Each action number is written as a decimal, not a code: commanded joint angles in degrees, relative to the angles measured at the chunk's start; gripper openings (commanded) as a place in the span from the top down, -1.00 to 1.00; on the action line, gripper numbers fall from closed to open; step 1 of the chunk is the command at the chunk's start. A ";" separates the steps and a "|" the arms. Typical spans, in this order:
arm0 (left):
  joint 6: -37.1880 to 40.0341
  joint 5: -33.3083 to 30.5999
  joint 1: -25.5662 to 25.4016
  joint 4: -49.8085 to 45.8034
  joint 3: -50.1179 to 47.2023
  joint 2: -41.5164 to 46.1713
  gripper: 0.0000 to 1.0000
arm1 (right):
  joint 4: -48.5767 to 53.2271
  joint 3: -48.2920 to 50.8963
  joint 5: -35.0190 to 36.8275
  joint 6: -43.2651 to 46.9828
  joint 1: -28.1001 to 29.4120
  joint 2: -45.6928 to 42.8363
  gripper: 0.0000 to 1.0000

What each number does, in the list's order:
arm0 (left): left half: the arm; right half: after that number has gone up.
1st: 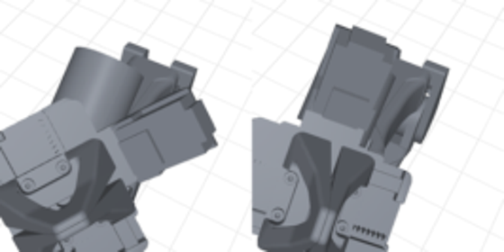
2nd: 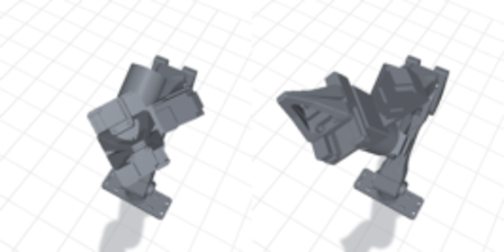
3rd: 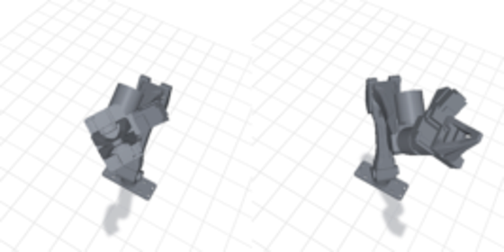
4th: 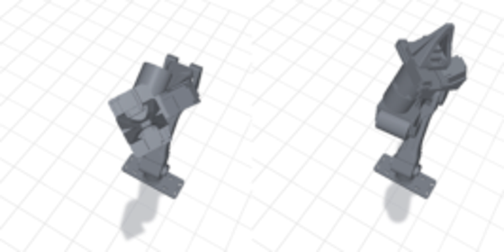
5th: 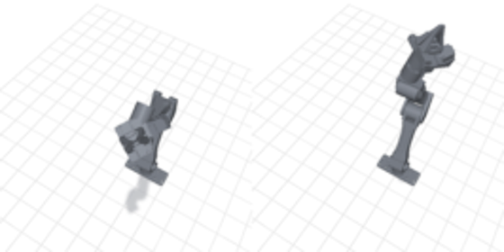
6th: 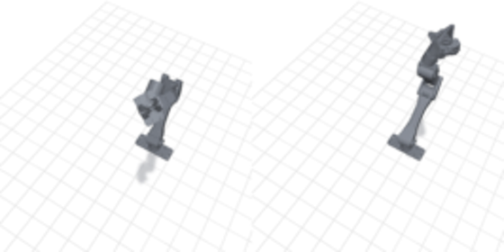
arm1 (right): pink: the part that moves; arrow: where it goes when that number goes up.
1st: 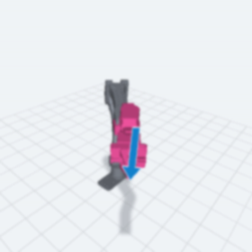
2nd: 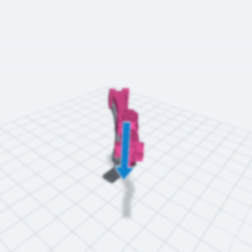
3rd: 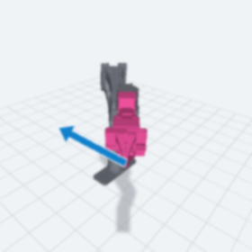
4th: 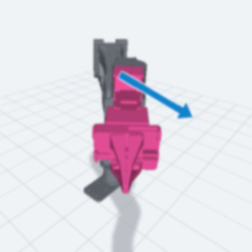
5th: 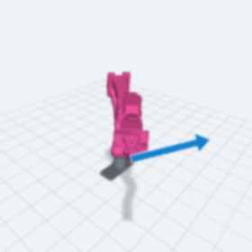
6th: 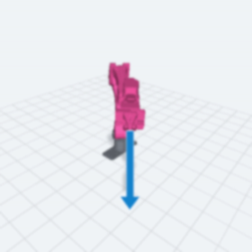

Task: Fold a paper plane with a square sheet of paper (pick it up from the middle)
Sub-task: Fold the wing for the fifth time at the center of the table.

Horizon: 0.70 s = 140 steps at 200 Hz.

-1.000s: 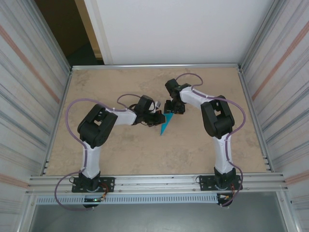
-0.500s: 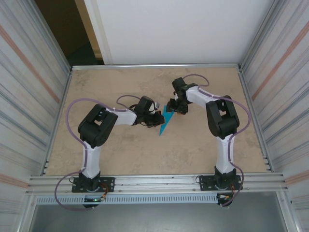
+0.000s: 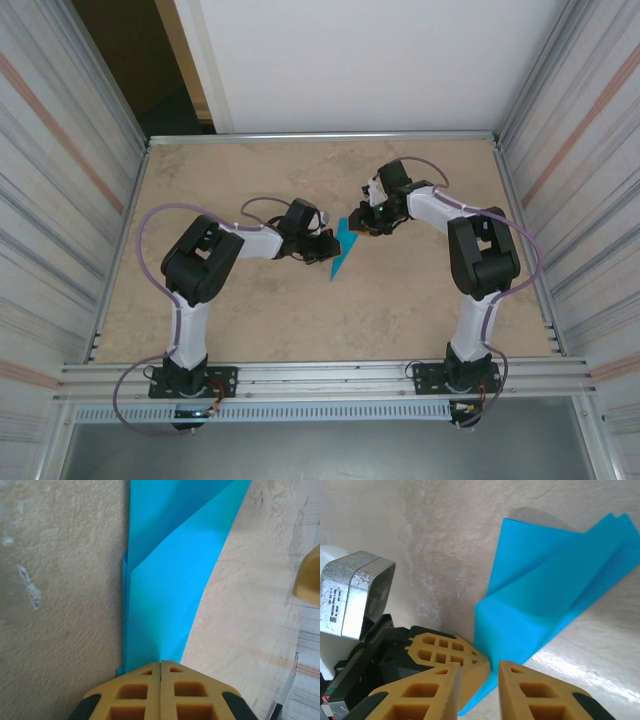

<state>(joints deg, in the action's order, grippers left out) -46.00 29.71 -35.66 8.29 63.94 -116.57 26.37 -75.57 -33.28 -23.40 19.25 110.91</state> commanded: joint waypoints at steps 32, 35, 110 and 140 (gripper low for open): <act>-0.19 -3.27 0.67 -7.04 -1.61 -1.07 1.00 | 0.50 -3.79 -4.60 2.03 0.22 6.10 0.70; -0.15 -3.26 0.68 -7.14 -1.63 -1.11 1.00 | 0.45 -3.86 -4.60 2.08 0.22 6.28 0.71; -0.22 -3.04 0.95 -9.44 -2.88 -1.13 1.00 | 0.16 -7.35 -2.65 2.39 -2.66 12.79 0.72; -0.21 -2.92 1.17 -9.48 -4.43 -1.02 1.00 | -0.33 -9.37 -2.41 2.07 -4.56 15.27 0.72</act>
<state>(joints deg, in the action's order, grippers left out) -46.39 29.74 -35.55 7.99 63.40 -116.38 26.35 -82.46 -37.41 -22.15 16.40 123.48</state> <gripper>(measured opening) 0.062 0.140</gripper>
